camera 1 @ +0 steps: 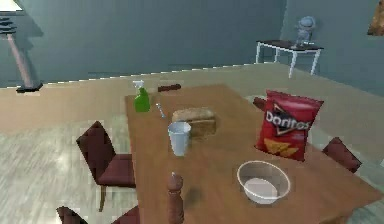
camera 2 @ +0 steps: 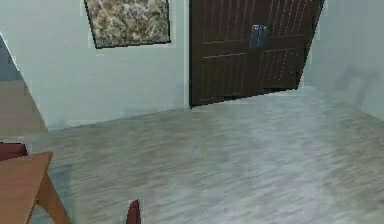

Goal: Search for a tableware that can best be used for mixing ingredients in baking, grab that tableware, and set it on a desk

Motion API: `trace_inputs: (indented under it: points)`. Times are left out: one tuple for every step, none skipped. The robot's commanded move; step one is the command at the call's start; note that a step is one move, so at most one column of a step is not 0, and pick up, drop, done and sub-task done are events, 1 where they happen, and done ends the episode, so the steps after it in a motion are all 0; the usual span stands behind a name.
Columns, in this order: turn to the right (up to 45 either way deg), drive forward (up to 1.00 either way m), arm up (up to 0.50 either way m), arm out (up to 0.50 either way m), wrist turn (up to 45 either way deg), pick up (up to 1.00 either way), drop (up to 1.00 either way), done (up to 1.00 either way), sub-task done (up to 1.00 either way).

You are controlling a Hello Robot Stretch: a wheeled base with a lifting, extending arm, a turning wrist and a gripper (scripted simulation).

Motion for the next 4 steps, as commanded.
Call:
trace_inputs:
  points:
    - [-45.0, 0.0, 0.0, 0.0, 0.0, 0.0, 0.0, 0.0, 0.0]
    - [-18.0, 0.0, 0.0, 0.0, 0.0, 0.0, 0.0, 0.0, 0.0]
    - [0.0, 0.0, 0.5, 0.0, 0.0, 0.0, 0.0, 0.0, 0.0]
    - [0.0, 0.0, 0.38, 0.0, 0.0, 0.0, 0.0, 0.0, 0.0]
